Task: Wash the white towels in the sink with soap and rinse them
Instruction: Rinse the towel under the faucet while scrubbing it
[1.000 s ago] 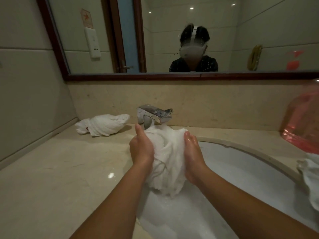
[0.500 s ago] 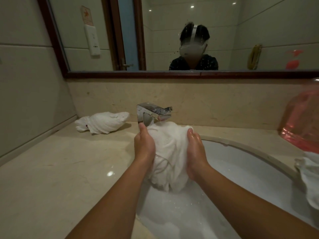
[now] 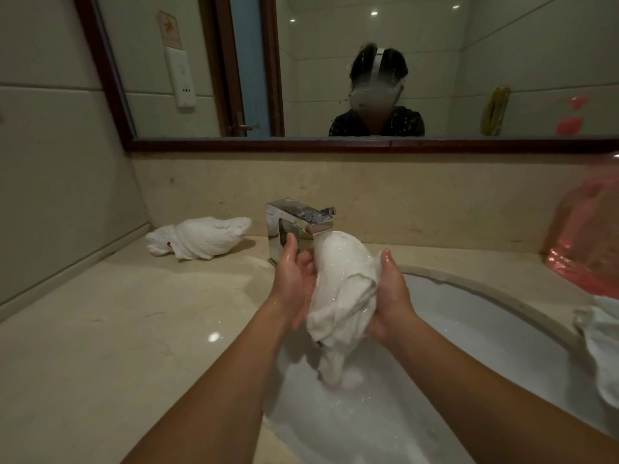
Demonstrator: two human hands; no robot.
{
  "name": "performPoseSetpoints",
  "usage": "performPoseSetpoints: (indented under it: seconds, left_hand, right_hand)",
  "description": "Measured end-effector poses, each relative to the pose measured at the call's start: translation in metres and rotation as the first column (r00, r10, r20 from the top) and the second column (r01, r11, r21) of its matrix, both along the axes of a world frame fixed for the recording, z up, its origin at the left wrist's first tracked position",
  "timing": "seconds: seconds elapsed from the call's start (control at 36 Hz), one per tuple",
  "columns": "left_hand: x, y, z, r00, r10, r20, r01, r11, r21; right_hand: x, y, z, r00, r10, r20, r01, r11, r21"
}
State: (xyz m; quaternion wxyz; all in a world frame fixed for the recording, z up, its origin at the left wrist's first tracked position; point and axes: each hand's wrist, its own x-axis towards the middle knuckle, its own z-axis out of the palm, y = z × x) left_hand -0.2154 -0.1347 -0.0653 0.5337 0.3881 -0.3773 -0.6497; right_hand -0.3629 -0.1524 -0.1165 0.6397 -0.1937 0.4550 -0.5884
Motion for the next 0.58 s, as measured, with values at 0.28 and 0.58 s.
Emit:
performPoseSetpoints:
  seconds: [0.28,0.58]
  left_hand:
    - [-0.004,-0.02,-0.018,0.989,0.142,0.05,-0.146,0.985,0.086]
    - [-0.001,-0.012,-0.01,0.966,0.175,0.189,-0.188,0.981,0.049]
  right_hand:
    - [0.028,0.022,0.011,0.913,-0.243,-0.329,0.144,0.944,-0.297]
    - [0.019,0.023,0.018,0.945,-0.228,-0.237,0.153,0.943,-0.295]
